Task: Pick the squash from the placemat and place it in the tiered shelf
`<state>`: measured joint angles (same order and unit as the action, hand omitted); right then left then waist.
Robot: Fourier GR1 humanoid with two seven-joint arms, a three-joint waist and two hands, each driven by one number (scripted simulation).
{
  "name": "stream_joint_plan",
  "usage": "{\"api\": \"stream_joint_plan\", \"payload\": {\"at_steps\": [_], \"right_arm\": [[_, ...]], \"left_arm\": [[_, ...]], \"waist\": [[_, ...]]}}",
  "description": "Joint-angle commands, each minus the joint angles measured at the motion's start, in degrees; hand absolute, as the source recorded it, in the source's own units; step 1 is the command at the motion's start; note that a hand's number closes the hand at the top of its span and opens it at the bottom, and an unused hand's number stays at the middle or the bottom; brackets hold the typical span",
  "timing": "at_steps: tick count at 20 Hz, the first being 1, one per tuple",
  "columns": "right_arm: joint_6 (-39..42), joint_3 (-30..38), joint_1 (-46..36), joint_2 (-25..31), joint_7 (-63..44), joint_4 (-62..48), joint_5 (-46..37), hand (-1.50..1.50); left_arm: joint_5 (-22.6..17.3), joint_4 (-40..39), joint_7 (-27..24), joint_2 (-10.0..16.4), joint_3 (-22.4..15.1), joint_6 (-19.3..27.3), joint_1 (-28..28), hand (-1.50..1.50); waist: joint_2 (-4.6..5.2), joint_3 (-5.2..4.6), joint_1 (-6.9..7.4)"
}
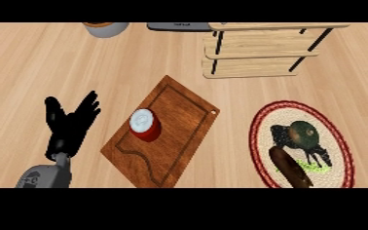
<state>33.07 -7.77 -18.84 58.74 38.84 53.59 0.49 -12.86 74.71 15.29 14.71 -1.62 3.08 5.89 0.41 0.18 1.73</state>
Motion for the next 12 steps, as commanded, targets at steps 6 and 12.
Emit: {"api": "stream_joint_plan", "payload": {"at_steps": [6,12], "right_arm": [[0.7,-1.3,-3.2,-6.0,-10.0,7.1,-3.5,-1.5],[-3.5,-1.1,-0.2,-9.0,-21.4,15.8,-7.7,-1.5]], "left_arm": [[0.7,8.1,3.8,-0.9,0.0,1.5,-6.1,0.0],[0.0,2.8,-3.6,-0.2,2.8,-3.0,-8.4,0.0]], "waist": [[-0.52,-0.18,-1.2],[-0.49,-0.22,-1.44]]}}
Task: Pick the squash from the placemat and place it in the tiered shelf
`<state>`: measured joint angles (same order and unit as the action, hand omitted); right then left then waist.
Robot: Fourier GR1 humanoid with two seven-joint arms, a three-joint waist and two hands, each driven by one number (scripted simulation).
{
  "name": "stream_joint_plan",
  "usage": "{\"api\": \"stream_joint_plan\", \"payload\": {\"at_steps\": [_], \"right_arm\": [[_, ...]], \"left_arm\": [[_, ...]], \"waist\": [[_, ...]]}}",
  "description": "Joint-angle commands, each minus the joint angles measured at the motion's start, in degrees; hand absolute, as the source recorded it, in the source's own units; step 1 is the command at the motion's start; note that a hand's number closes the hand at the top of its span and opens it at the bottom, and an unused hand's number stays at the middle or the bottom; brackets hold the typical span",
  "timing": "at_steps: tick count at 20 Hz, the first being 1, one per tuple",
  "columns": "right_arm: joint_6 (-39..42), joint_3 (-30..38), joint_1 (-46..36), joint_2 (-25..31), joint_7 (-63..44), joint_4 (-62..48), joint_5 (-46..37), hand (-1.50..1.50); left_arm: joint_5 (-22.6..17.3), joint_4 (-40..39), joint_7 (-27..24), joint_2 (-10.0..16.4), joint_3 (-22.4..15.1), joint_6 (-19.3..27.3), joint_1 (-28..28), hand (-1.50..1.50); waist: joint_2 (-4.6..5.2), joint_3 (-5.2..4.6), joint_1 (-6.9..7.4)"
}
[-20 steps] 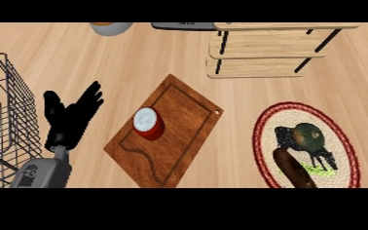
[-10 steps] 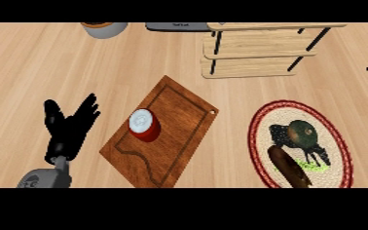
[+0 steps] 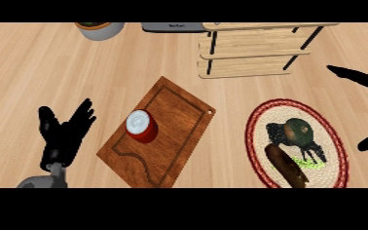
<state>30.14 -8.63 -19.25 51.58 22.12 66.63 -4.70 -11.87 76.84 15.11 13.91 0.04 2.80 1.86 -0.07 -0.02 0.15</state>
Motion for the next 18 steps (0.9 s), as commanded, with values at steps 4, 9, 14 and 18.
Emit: {"api": "stream_joint_plan", "payload": {"at_steps": [4,9,14,18], "right_arm": [[2.8,-0.3,1.5,-2.1,-8.5,7.0,-5.1,-1.5],[0.9,0.0,5.0,-4.9,-10.7,12.2,-11.2,-1.5],[-1.2,1.8,5.9,-10.0,-12.6,10.7,-16.6,-1.5],[-3.5,2.8,8.4,-11.1,-12.2,12.4,-20.4,-1.5]], "left_arm": [[1.2,3.5,2.4,-1.4,0.0,1.4,-0.9,0.0],[1.5,1.4,-0.4,-1.1,1.3,-1.0,-0.9,0.0],[3.7,1.1,0.4,-3.3,0.3,0.1,-1.1,0.0],[1.1,3.3,3.6,0.6,3.9,-3.1,-0.9,0.0]], "waist": [[-0.04,0.0,-0.14],[0.0,0.0,-0.18],[0.05,0.01,-0.09],[0.04,0.02,-0.02]]}}
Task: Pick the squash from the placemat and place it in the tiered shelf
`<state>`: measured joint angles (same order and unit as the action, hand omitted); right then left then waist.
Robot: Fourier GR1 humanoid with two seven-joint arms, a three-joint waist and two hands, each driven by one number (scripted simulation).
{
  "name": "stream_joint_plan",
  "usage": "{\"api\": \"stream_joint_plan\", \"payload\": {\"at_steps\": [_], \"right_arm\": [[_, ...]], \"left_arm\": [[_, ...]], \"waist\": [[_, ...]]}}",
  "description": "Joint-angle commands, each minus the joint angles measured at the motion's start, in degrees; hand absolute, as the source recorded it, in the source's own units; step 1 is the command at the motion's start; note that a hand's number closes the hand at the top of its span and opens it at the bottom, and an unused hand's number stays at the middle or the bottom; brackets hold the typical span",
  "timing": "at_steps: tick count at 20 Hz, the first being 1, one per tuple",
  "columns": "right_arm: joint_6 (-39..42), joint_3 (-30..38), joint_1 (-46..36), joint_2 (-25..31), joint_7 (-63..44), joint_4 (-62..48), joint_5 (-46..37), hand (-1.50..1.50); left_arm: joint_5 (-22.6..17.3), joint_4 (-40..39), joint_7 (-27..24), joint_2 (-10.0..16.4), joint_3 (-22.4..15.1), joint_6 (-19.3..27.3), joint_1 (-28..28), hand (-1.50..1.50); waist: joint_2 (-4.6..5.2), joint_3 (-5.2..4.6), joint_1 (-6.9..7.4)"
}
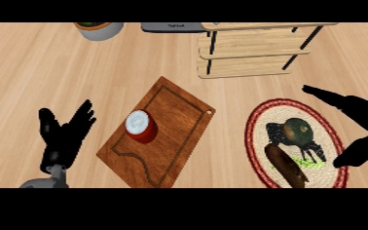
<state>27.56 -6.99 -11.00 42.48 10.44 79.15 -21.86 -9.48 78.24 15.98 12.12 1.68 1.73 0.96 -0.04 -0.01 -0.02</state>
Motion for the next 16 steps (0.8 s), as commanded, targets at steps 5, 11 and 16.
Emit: {"api": "stream_joint_plan", "payload": {"at_steps": [5,11,16], "right_arm": [[-0.9,2.2,2.7,-5.6,0.1,1.2,-8.7,-1.5],[-0.5,4.5,-0.4,-7.4,2.4,-4.3,-12.8,-1.5],[-6.9,3.9,-3.8,-11.4,4.3,-12.4,-19.2,-1.5]], "left_arm": [[1.5,1.7,1.0,-0.9,0.8,-0.7,-0.1,0.0],[3.9,-1.3,-3.2,-3.3,0.5,-0.2,-1.0,0.0],[2.5,0.6,1.2,-1.7,2.4,-1.4,0.3,0.0]], "waist": [[0.0,0.01,0.07],[0.04,0.01,0.15],[0.08,0.02,0.35]]}}
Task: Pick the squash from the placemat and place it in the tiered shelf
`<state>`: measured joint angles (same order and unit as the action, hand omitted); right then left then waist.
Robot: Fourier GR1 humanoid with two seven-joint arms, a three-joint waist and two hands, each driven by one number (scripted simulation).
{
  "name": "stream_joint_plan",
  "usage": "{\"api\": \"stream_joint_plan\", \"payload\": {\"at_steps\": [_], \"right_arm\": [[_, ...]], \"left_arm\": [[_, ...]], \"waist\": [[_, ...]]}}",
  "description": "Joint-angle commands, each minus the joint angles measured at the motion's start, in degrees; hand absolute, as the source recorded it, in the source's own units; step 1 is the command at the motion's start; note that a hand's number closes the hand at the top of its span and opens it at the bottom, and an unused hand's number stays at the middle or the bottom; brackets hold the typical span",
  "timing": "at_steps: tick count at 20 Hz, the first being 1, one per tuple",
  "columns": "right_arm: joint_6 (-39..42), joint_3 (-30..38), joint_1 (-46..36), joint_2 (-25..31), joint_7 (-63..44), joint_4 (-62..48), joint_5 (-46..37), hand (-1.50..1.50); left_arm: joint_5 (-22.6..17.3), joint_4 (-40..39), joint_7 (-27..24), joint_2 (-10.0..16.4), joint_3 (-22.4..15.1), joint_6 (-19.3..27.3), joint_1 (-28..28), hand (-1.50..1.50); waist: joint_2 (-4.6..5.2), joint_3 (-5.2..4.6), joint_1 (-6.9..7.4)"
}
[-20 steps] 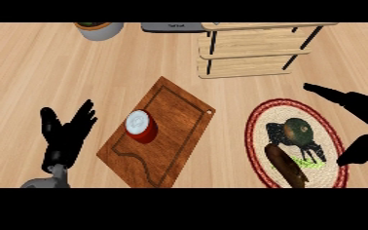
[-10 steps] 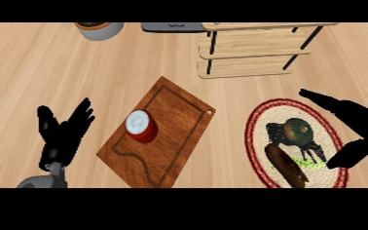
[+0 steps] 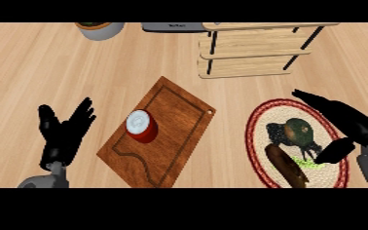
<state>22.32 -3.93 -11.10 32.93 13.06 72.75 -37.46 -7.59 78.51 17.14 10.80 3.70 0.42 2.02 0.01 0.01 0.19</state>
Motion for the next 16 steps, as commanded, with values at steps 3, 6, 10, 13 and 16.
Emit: {"api": "stream_joint_plan", "payload": {"at_steps": [3,6,10,13,16], "right_arm": [[-2.1,1.7,0.0,-2.4,1.1,-1.2,-5.0,-1.5],[-8.8,-0.7,-0.8,-7.2,1.6,-6.1,-9.0,-1.5],[-9.8,2.1,-4.7,-8.0,8.0,-13.8,-8.1,-1.5],[-8.1,2.7,-0.9,-7.5,7.6,-8.1,-8.0,-1.5],[-13.4,2.8,-6.6,-10.4,11.2,-20.4,-11.4,-1.5]], "left_arm": [[-0.6,-3.8,-2.9,0.9,2.5,-3.5,0.2,0.0],[0.4,-1.2,0.2,-1.1,1.2,-0.3,1.9,0.0],[1.5,-2.1,0.1,-1.1,1.2,-0.7,3.2,0.0],[-1.1,3.8,1.0,0.5,2.5,-4.3,-3.7,0.0],[1.7,-1.3,-0.1,-1.6,1.7,-1.6,1.1,0.0]], "waist": [[-0.01,-0.02,-0.16],[0.01,0.0,-0.05],[0.05,0.0,0.05],[-0.08,-0.01,-0.04],[0.05,0.0,0.1]]}}
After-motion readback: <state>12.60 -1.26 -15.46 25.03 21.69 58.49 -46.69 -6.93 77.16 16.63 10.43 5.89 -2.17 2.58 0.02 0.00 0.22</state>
